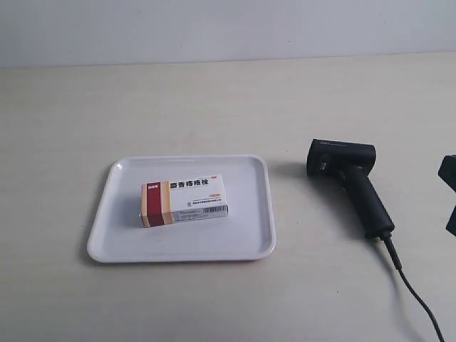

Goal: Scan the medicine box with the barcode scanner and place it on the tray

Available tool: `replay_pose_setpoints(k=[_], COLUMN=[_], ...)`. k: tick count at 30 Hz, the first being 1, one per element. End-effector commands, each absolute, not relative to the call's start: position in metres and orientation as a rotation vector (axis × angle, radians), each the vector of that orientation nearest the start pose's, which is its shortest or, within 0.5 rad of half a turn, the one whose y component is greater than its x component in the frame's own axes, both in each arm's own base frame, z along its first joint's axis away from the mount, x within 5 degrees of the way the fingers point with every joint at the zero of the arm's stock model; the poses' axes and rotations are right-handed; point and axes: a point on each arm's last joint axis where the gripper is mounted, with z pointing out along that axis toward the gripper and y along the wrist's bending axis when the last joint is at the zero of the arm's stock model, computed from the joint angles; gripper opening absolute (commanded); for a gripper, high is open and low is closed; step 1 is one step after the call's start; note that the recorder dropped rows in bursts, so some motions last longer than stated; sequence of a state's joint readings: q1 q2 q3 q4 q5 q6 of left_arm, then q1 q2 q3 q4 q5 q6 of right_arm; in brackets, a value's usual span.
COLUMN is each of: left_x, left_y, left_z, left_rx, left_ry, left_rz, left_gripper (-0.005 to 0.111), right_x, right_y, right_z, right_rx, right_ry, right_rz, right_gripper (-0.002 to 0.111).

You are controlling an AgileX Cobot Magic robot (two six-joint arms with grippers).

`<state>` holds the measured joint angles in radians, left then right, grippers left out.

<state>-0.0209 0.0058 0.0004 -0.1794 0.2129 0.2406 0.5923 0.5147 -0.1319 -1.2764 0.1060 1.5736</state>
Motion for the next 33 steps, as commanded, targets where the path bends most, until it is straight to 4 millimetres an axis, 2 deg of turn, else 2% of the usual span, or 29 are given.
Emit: replay_pose_setpoints(k=[1, 33], left_x=[0.0552, 0.0552], left_y=[-0.0009, 0.0005], left_z=[0.1903, 0.1899], left_rx=[0.057, 0.047], left_ry=[1.736, 1.74], left_rz=[0.019, 0.034], left_gripper=[0.003, 0.003], right_x=[0.0915, 0.0904], right_y=[0.051, 0.0534], right_z=[0.2137, 0.2143], right_rx=[-0.223, -0.255], right_ry=[1.913, 1.904], right_rz=[0.508, 0.527], right_gripper=[0.0, 0.0])
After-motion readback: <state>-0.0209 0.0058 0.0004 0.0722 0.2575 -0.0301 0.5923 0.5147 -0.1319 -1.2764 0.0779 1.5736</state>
